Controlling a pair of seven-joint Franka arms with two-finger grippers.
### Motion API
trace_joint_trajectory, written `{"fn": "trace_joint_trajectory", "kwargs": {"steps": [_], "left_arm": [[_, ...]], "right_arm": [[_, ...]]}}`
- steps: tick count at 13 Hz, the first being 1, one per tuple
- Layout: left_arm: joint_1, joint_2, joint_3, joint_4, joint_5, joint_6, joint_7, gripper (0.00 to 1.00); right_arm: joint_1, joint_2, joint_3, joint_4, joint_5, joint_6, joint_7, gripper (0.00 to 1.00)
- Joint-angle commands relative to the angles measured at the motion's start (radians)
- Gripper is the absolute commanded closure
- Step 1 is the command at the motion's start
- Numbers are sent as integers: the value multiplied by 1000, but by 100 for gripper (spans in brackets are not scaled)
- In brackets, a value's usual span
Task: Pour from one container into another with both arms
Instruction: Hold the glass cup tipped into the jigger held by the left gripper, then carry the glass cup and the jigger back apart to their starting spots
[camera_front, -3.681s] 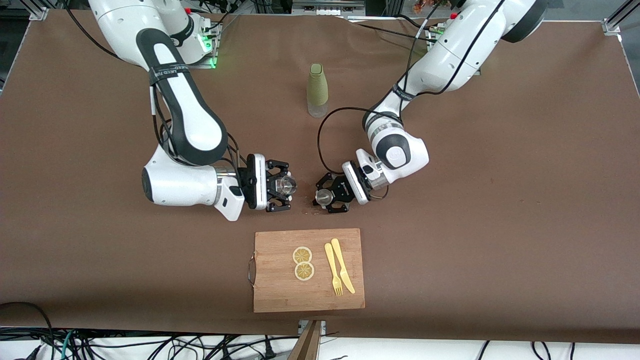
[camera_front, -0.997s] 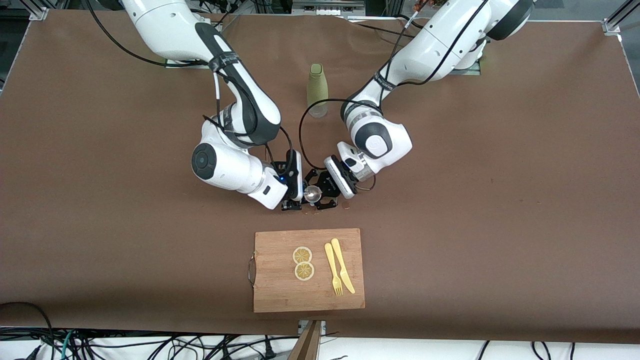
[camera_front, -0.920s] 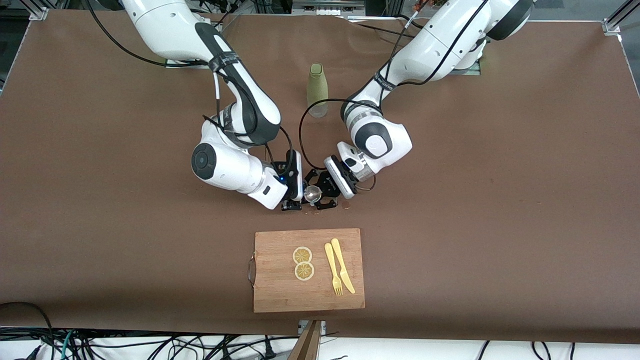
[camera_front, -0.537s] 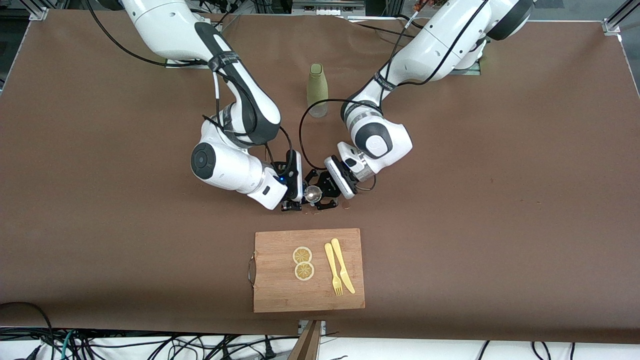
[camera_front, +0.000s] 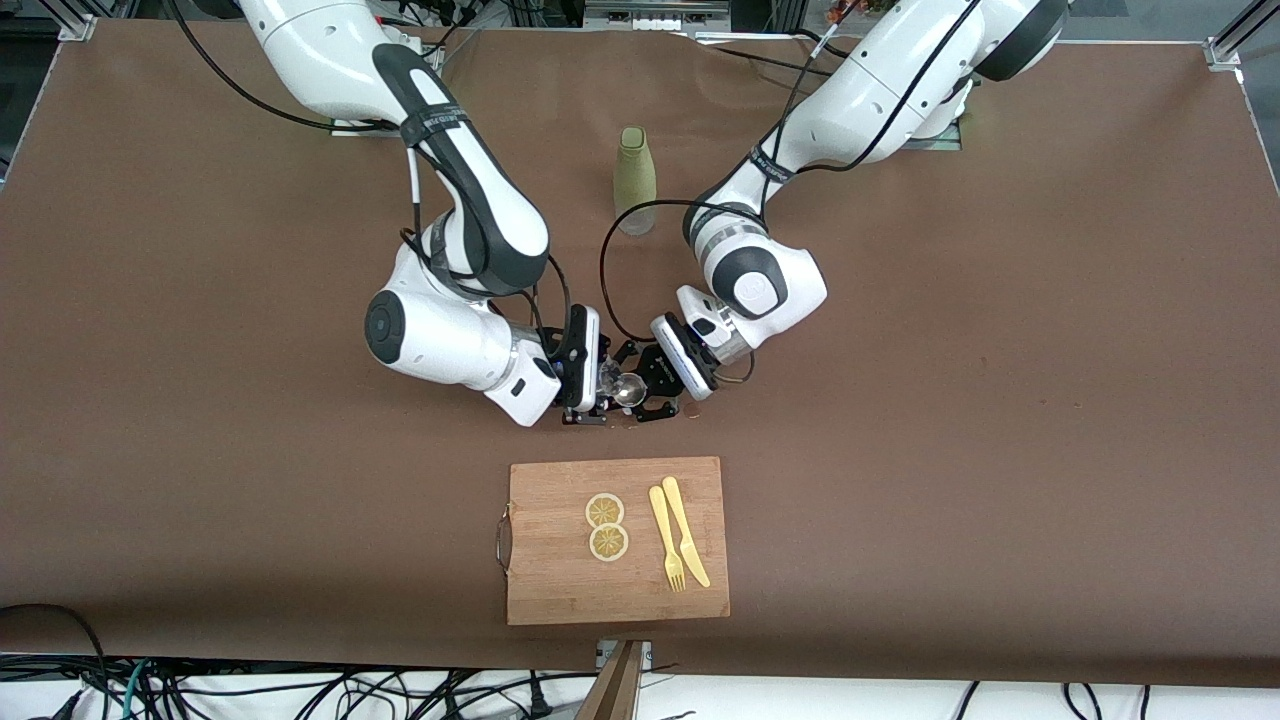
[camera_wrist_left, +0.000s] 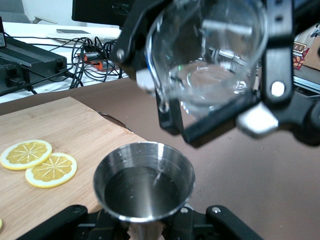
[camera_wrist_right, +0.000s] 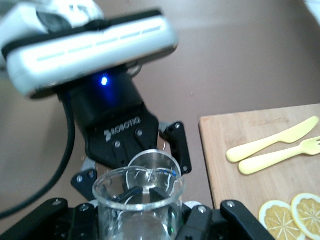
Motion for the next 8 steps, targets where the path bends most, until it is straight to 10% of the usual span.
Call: {"fn": "trace_joint_trajectory", "kwargs": {"steps": [1, 8], "left_arm": [[22, -22, -2, 1, -22, 17, 14, 100], [292, -169, -129, -250, -17, -115, 156, 100]], "right_arm": [[-30, -32, 2, -10, 98, -15, -2, 100], [-280, -37, 4, -14, 365, -362, -198, 100]]}}
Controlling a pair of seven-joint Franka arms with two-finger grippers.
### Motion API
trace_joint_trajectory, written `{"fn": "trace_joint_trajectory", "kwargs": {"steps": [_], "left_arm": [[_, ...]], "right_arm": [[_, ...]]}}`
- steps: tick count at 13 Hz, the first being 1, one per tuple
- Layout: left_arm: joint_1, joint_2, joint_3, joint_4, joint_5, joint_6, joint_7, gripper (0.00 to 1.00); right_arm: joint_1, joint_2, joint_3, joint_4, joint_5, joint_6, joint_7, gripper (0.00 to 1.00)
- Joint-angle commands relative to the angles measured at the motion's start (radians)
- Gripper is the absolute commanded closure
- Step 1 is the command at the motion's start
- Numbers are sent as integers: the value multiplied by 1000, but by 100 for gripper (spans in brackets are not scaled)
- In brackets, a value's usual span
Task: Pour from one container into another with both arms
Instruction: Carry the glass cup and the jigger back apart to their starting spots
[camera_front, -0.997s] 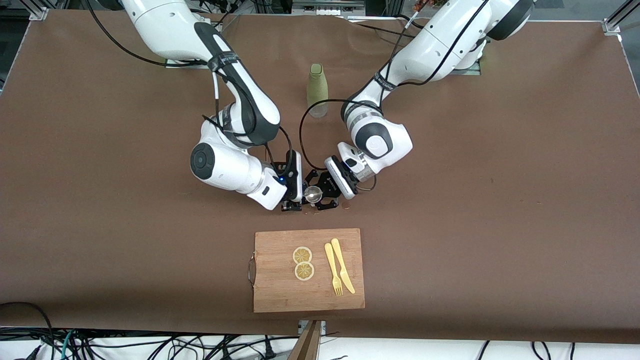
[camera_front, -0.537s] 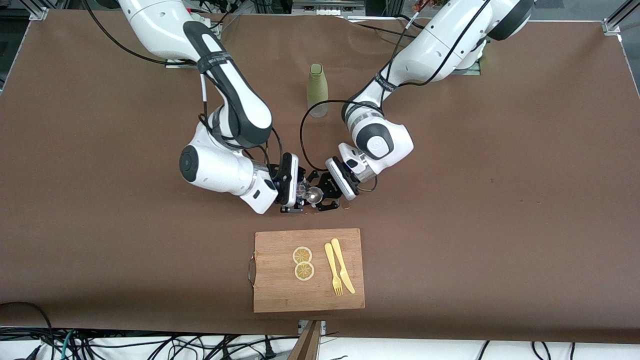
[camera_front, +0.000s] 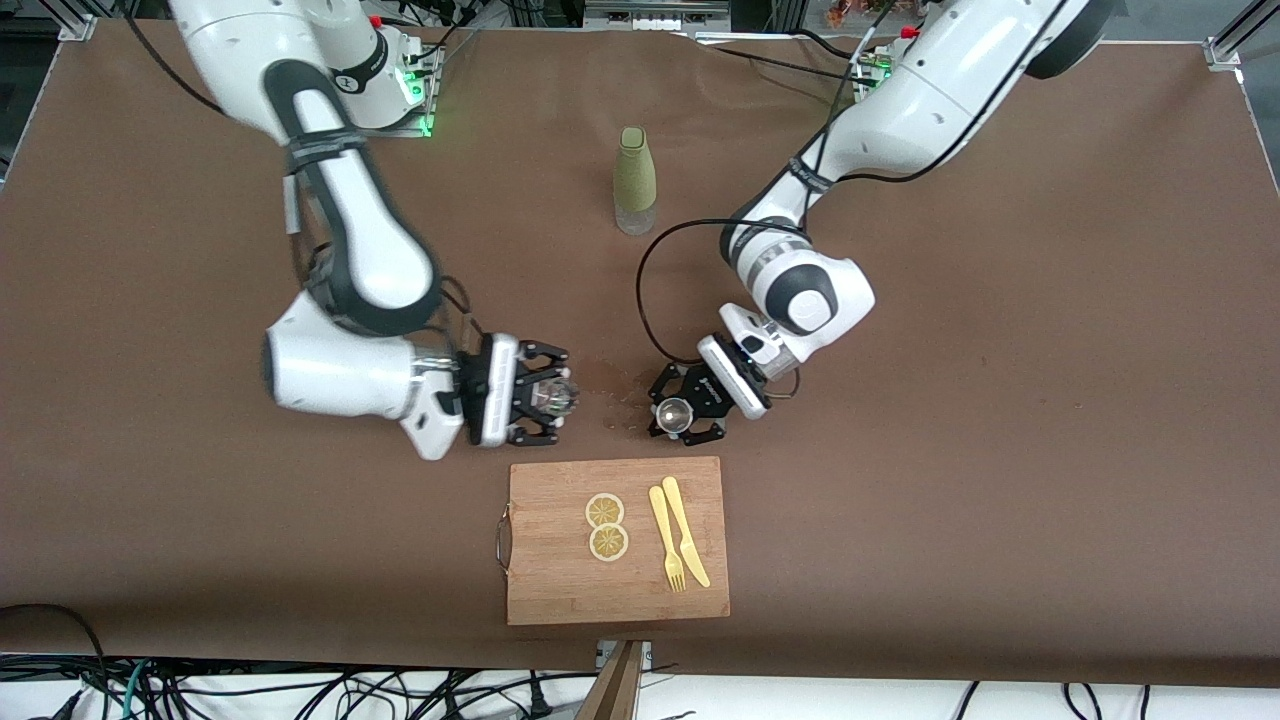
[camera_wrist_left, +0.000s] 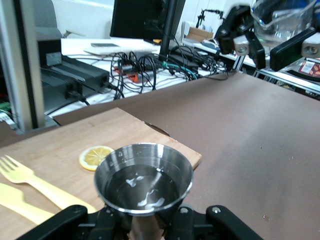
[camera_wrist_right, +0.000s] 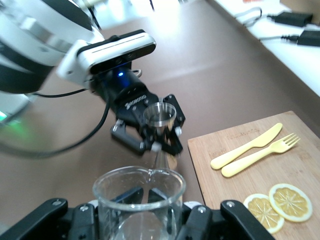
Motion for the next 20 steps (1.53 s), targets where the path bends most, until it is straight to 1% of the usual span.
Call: {"fn": "trace_joint_trajectory", "kwargs": {"steps": [1, 2, 3, 5, 7, 8, 9, 10, 11, 14, 16, 17, 18, 19, 20], "left_arm": [[119, -108, -38, -181, -14, -151, 91, 100], [157, -123, -39, -219, -1, -211, 111, 100], [200, -137, -41, -258, 59, -266, 117, 100], [295, -163, -39, -341, 204, -427, 118, 100], [390, -203, -27, -407, 399, -561, 99, 100], [421, -221, 8, -430, 476, -630, 98, 100], [427, -221, 52, -438, 547, -720, 96, 100], [431, -218, 109, -436, 611, -804, 98, 100], [434, -218, 151, -435, 674, -872, 98, 100], [464, -203, 249, -421, 831, -1044, 102, 100], [477, -169, 312, -386, 917, -1142, 108, 100], [487, -159, 329, -375, 955, -1181, 116, 100], [509, -145, 334, -367, 986, -1202, 117, 100], [527, -117, 334, -338, 1021, -1225, 137, 100], [539, -82, 338, -317, 1043, -1253, 157, 100]], "right_arm": [[-124, -12, 16, -15, 72, -168, -81, 100], [-158, -9, 16, -18, 72, -225, -107, 100], [-189, -7, 16, -37, 72, -274, -148, 100], [-253, 3, 16, -95, 72, -343, -269, 100], [-316, 39, 16, -135, 73, -424, -404, 100], [-344, 40, 16, -167, 72, -452, -452, 100], [-371, 45, 16, -202, 72, -467, -524, 100], [-396, 71, 16, -228, 72, -495, -593, 100], [-422, 101, 16, -235, 72, -529, -646, 100], [-500, 209, 16, -233, 64, -618, -766, 100], [-553, 270, 14, -233, 52, -647, -816, 100], [-576, 293, 14, -233, 40, -649, -820, 100], [-580, 306, 14, -232, 36, -640, -820, 100], [-579, 313, 14, -232, 39, -626, -813, 100], [-579, 332, 14, -226, 50, -571, -813, 100]]}}
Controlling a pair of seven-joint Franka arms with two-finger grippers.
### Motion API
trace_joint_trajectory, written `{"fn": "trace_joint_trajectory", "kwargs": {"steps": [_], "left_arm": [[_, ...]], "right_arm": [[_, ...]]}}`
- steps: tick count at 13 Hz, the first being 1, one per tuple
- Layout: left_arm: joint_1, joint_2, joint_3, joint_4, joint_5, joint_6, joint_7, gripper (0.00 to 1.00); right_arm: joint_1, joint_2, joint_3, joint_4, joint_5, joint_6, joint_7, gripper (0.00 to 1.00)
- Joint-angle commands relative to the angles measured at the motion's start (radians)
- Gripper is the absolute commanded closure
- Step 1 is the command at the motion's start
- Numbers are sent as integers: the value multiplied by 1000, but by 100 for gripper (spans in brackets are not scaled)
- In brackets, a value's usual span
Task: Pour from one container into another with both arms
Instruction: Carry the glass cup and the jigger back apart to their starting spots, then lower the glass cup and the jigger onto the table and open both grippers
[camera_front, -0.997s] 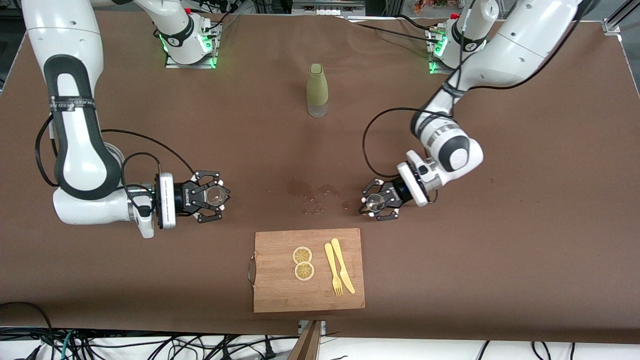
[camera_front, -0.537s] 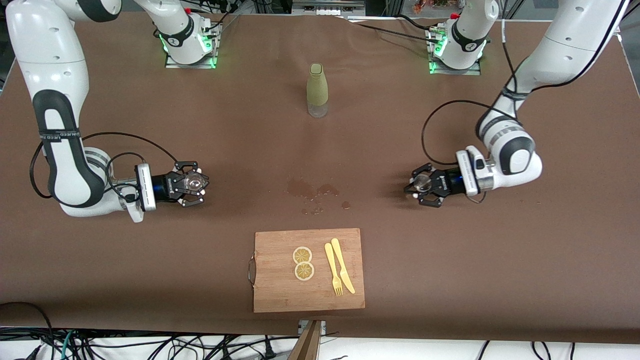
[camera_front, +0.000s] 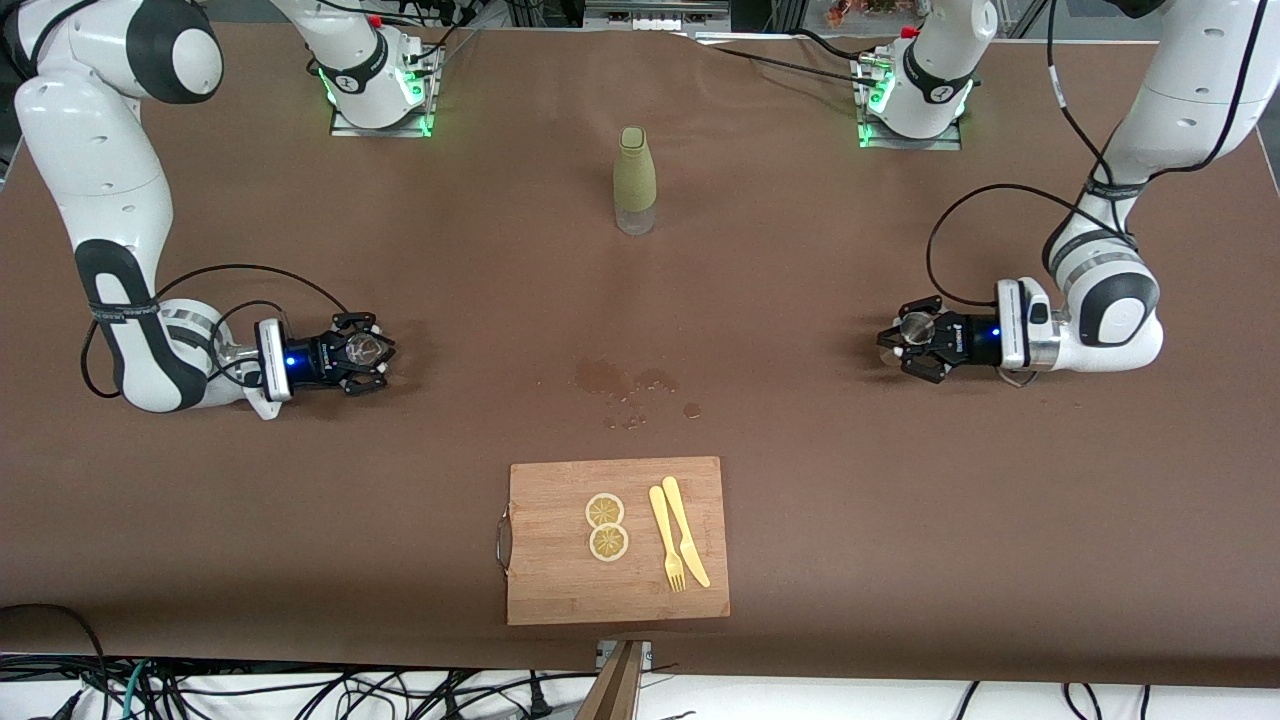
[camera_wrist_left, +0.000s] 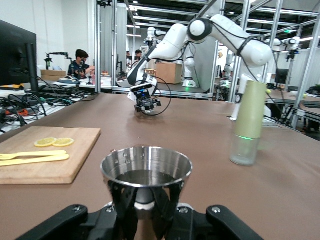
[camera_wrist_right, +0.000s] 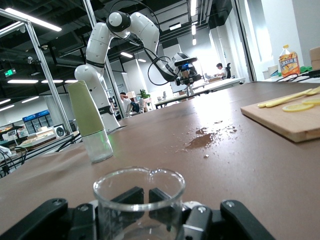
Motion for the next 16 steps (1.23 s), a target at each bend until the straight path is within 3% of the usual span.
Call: {"fn": "trace_joint_trajectory", "kwargs": {"steps": [1, 4, 9, 10, 11, 12, 16], "left_arm": [[29, 98, 18, 90, 69, -76, 65, 100], [38, 138, 22, 106, 87, -90, 97, 100], [36, 199, 50, 142, 90, -108, 125, 100], [36, 204, 58, 148, 99, -108, 125, 100], [35, 208, 59, 150, 101, -108, 123, 100], [33, 216, 65, 149, 101, -107, 123, 100], [29, 224, 78, 159, 101, -107, 119, 100]], "right_arm": [[-3, 26, 20, 18, 6, 97, 2, 100], [27, 30, 28, 27, 6, 168, 2, 100], [44, 21, 35, 33, 23, 164, 2, 96], [44, 20, 35, 33, 21, 159, 1, 88], [44, 18, 35, 33, 20, 150, 5, 29], [44, 18, 34, 33, 11, 136, 7, 0], [35, -20, 11, 35, -51, 135, 20, 0]]}}
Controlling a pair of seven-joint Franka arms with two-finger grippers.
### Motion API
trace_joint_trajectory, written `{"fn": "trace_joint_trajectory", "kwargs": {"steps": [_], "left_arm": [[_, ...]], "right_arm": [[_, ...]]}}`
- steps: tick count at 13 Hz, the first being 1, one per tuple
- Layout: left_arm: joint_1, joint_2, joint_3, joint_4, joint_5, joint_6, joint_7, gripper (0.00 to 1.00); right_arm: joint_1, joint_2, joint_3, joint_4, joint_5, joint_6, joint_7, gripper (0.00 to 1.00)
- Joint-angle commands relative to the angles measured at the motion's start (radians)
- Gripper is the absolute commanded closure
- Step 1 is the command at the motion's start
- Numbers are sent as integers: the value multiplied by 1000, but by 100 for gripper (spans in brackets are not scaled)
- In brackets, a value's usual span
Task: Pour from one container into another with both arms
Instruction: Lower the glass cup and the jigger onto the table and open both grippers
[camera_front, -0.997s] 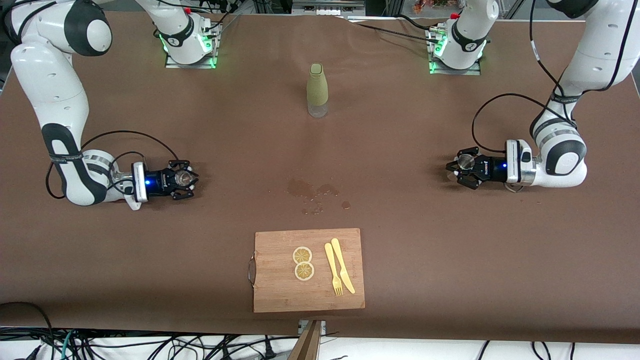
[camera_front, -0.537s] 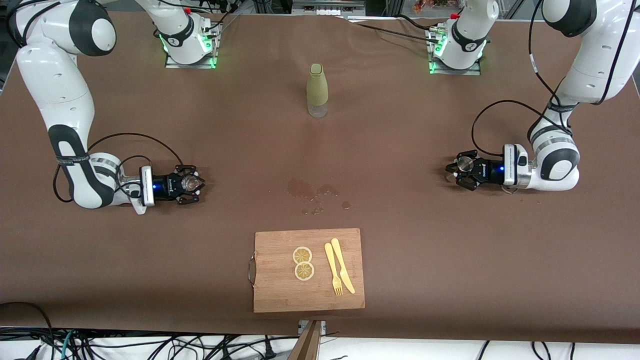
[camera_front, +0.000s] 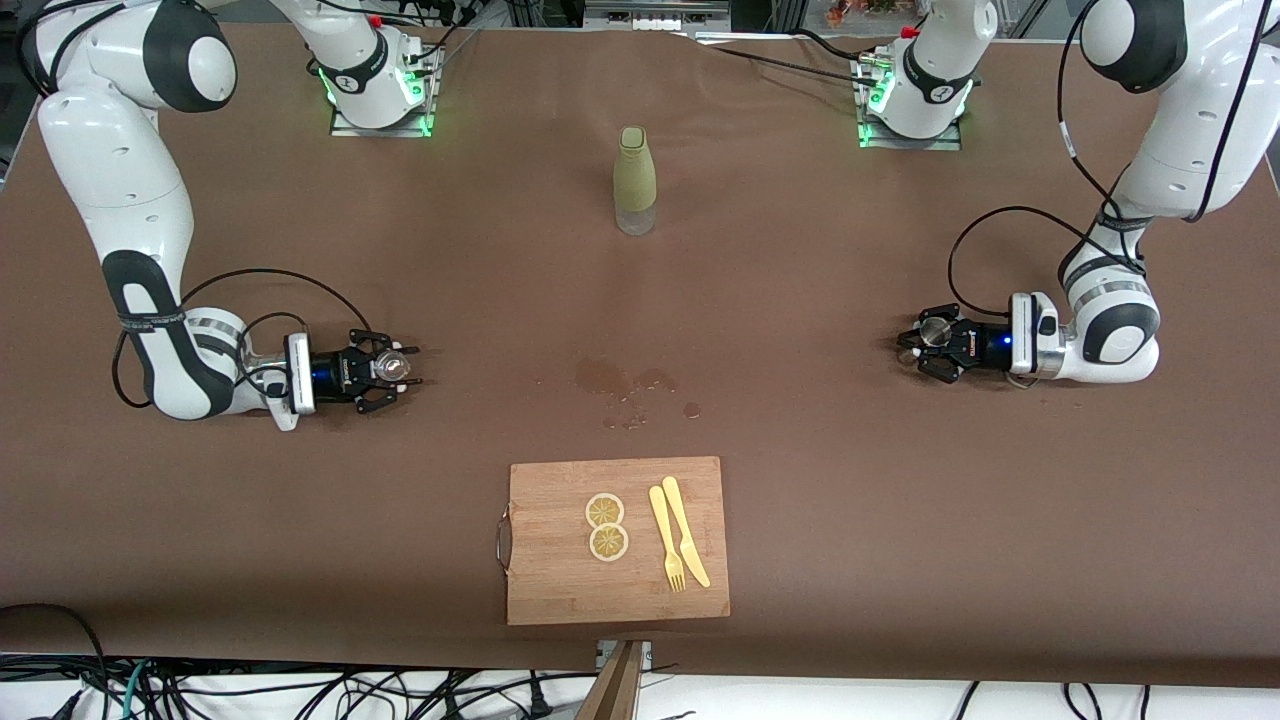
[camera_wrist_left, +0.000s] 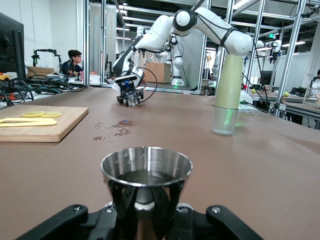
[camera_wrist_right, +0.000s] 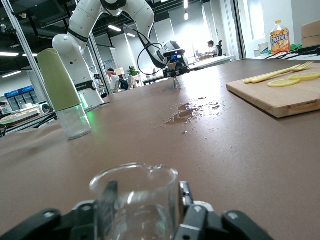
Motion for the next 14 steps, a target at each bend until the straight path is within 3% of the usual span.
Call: {"fn": "trace_joint_trajectory", "kwargs": {"steps": [1, 2, 4, 5, 8, 11, 14], "left_arm": [[-5, 21, 17, 44, 25, -34, 16, 98], [-5, 22, 17, 46, 25, -34, 18, 91], [-5, 22, 18, 47, 25, -34, 18, 36], [-5, 22, 18, 49, 25, -35, 19, 0], [-3, 21, 32, 49, 28, -37, 25, 0], [0, 16, 47, 49, 43, -37, 24, 0], [2, -36, 116, 49, 83, -35, -11, 0]], "right_arm": [[-8, -41, -39, 5, -70, -11, 32, 0], [-9, -54, -57, 5, -85, -13, 37, 0], [-8, -76, -112, 3, -124, -32, 41, 0], [-6, -90, -146, 5, -145, -37, 41, 0], [-5, -186, -185, 8, -243, -37, 174, 0], [-6, -246, -203, 84, -368, -57, 338, 0], [-5, -303, -203, 193, -478, -127, 545, 0]]}}
